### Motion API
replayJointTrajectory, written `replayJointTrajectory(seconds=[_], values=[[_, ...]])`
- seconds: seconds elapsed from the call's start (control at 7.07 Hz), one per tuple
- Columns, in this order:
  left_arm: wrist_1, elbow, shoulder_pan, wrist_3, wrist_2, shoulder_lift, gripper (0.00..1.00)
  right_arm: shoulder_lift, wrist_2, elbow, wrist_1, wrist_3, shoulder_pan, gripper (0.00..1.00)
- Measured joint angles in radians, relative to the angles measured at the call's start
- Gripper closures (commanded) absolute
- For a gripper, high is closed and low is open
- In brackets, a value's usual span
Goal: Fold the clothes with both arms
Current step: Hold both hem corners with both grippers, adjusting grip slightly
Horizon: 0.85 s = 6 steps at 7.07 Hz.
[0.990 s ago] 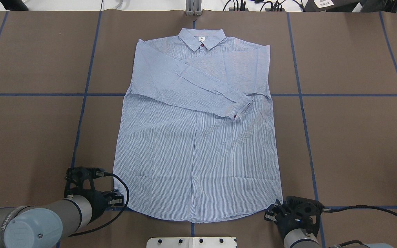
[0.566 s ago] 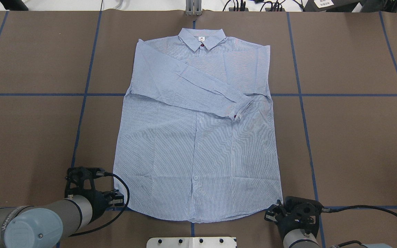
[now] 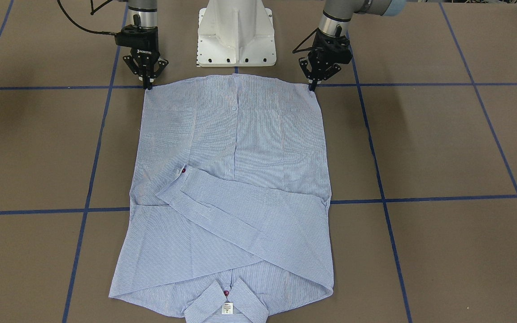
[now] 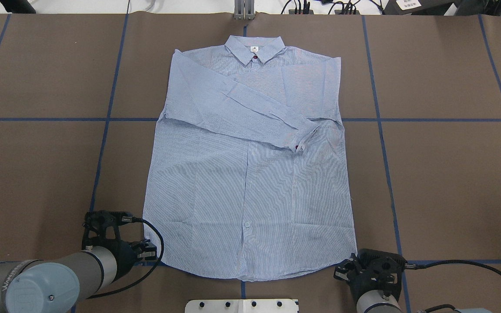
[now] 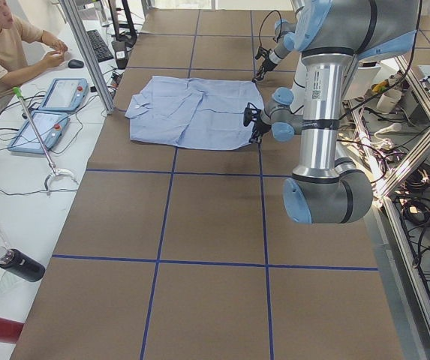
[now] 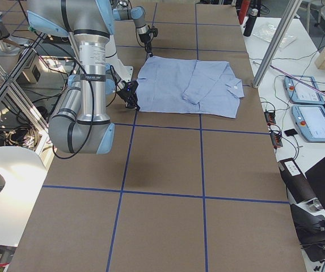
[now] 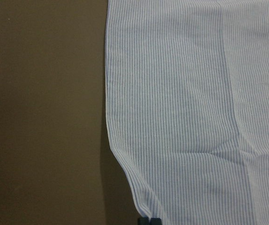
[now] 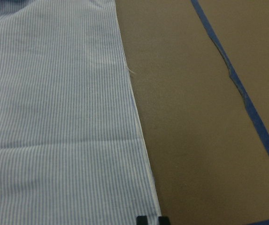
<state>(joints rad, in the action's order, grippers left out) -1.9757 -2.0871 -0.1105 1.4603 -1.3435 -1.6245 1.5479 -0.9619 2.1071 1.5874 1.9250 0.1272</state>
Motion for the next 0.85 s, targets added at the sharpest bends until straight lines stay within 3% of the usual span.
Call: replayJointTrajectory(seconds=[0.57, 0.85], values=[[0.009, -0.057, -0.005, -0.007, -0.006, 0.009, 1.00, -0.007, 0.002, 0.028, 0.000, 0.024, -0.010, 1.00], [0.128, -0.226, -0.012, -0.014, -0.064, 0.016, 1.00, -0.018, -0.005, 0.150, 0.022, 0.025, -0.029, 1.00]])
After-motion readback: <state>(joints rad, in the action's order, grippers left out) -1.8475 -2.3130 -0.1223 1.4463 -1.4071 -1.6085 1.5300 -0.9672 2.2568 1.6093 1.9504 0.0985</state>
